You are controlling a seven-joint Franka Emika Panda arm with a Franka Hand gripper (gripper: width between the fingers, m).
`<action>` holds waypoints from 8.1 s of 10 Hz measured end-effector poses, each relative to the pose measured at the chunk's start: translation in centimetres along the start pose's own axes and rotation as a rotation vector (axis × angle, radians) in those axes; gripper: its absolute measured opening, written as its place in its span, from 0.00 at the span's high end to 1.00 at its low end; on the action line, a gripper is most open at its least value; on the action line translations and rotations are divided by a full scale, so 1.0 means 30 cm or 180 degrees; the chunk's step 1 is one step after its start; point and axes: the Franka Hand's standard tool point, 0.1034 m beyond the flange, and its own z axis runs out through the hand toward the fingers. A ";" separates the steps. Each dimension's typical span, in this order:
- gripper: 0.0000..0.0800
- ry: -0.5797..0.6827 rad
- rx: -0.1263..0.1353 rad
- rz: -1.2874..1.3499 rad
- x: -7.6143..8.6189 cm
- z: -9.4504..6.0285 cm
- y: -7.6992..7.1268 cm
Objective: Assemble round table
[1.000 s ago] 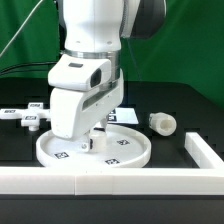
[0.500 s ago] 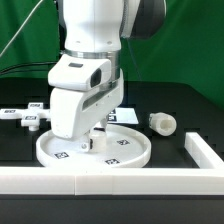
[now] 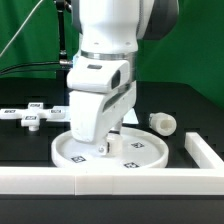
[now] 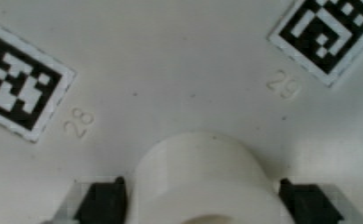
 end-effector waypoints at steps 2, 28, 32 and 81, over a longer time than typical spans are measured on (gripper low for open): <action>0.49 0.0015 -0.0022 -0.0069 0.050 0.000 0.004; 0.19 -0.0097 0.0076 0.3121 0.149 -0.132 -0.263; 0.19 -0.0081 0.0127 0.4000 0.251 -0.122 -0.340; 0.49 -0.0002 0.0184 0.3545 0.198 -0.313 -0.088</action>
Offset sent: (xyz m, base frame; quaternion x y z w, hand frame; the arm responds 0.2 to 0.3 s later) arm 0.0305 0.0308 -0.0103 -0.0262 0.0023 -0.0268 0.9993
